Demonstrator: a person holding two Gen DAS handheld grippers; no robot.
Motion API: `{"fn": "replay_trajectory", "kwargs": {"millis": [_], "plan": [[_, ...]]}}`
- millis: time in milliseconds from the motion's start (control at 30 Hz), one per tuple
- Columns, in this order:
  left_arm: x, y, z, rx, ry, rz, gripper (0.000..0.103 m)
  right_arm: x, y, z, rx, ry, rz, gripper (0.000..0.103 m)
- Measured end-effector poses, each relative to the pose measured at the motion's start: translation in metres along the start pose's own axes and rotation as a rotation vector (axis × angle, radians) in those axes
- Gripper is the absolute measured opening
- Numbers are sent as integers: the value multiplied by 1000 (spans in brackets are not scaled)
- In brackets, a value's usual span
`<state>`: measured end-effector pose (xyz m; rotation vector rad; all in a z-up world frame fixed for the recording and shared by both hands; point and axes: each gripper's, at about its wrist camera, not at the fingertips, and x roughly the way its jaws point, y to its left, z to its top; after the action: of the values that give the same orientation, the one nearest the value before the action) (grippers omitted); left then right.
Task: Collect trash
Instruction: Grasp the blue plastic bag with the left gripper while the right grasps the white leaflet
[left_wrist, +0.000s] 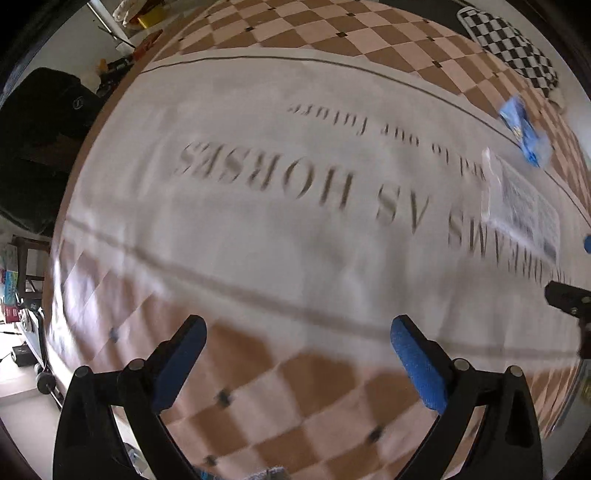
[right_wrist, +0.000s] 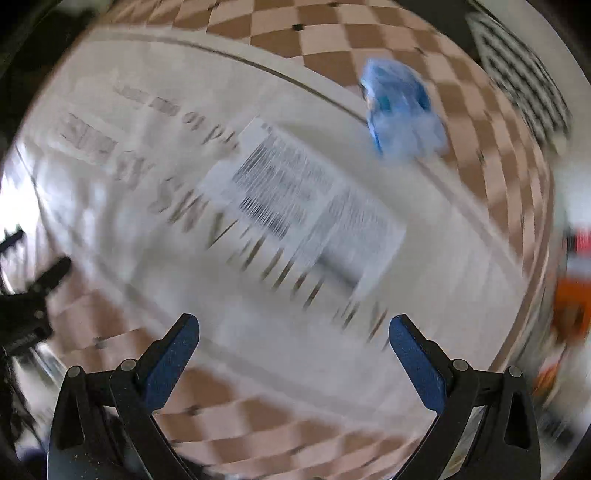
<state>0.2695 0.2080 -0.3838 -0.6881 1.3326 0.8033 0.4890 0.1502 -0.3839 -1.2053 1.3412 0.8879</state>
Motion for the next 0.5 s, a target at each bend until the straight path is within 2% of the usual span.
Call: {"fn": "replay_trajectory", "kwargs": {"millis": [167, 300, 367, 433, 500], "plan": [[12, -3, 25, -27, 24, 30, 102, 29, 2, 46, -281, 58, -68, 103], [21, -3, 38, -31, 43, 48, 102, 40, 10, 60, -402, 74, -40, 103], [23, -1, 41, -40, 50, 53, 102, 39, 3, 60, -376, 64, 0, 100], [24, 0, 42, -45, 55, 46, 102, 37, -9, 54, -298, 43, 50, 92], [23, 2, 42, -35, 52, 45, 102, 39, -19, 45, -204, 49, 78, 92]]}}
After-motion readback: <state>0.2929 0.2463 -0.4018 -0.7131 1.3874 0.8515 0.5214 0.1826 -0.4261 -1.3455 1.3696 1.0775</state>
